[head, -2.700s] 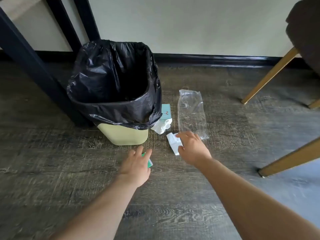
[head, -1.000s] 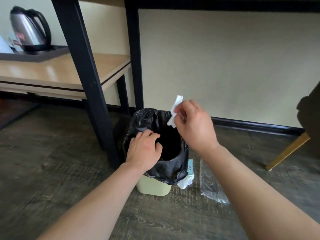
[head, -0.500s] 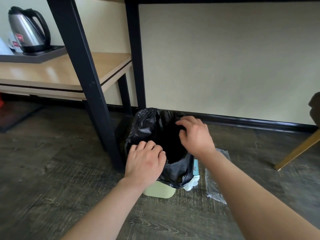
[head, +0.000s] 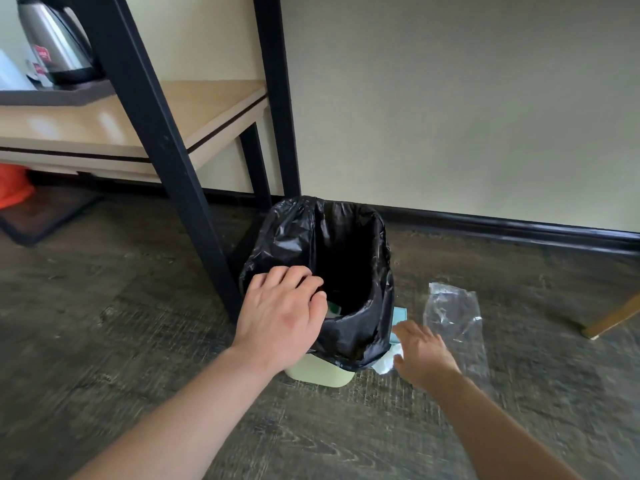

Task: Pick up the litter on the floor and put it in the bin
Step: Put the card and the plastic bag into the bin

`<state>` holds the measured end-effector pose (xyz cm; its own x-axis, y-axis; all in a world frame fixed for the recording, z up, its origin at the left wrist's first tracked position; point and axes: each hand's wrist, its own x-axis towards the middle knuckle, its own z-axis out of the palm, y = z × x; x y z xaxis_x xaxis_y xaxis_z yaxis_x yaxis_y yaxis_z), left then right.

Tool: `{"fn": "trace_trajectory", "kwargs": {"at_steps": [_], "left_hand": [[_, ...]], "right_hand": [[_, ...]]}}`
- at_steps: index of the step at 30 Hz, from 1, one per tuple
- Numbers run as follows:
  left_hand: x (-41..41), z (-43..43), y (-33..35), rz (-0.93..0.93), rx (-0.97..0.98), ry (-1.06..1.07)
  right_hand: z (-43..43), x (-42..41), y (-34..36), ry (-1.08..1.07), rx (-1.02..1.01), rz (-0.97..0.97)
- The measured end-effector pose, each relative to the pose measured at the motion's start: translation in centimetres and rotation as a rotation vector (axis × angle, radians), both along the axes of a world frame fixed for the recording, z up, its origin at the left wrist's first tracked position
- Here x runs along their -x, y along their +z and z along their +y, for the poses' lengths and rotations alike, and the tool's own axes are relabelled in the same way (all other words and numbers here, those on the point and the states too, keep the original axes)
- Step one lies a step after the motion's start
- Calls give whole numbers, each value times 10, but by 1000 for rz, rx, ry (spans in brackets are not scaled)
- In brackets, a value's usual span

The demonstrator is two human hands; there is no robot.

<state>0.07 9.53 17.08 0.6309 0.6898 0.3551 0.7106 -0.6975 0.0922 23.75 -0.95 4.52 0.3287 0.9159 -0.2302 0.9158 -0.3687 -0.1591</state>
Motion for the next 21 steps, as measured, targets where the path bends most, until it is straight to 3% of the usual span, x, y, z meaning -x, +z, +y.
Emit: {"fn": "trace_trajectory", "kwargs": {"at_steps": [8,13,21], "left_hand": [[0,0,1,6,-12,-4],[0,1,4,37,14,1],[-1,0,5,40,6,-2]], "right_hand": [[24,34,-67,72,214,-137],[31,24,-62,30,170,-77],[29,-10,3,9,-117,-22]]}}
